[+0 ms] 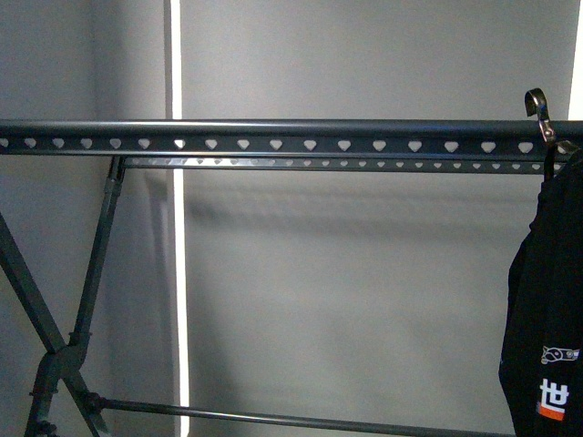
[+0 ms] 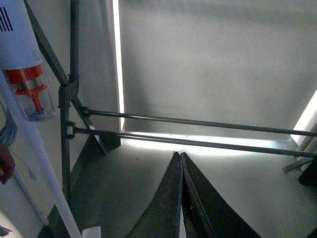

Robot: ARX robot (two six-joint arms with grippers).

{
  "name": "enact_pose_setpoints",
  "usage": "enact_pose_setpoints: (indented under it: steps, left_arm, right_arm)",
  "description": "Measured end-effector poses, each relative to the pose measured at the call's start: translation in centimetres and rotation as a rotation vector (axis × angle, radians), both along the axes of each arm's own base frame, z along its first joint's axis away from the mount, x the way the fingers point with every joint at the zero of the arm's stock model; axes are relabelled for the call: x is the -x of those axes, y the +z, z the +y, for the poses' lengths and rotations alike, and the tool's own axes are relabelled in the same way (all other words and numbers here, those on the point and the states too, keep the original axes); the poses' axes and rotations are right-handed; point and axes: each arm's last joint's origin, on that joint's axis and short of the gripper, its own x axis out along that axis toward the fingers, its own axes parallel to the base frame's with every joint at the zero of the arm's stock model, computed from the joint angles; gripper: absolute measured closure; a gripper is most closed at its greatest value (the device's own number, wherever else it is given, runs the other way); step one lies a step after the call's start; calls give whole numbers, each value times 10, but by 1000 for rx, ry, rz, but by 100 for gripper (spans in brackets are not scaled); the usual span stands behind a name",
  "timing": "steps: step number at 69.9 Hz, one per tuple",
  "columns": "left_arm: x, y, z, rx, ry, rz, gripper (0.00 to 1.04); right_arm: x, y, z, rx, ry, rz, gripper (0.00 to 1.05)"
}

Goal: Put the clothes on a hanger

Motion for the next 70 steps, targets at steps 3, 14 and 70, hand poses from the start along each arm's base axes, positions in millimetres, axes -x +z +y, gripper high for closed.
enact_pose_setpoints:
  steps: [3,14,70]
  left_arm:
    - [3,-2,0,0,0,1,101]
    - [11,-5,0,0,0,-1,101]
    - [37,-10,0,-1,0,-28,101]
  right_arm:
    - [-1,-2,0,-1,1,4,101]
    - [-4,-12,1,-6,2,24,101]
    - [206,-90,66,908,-206,-565,16]
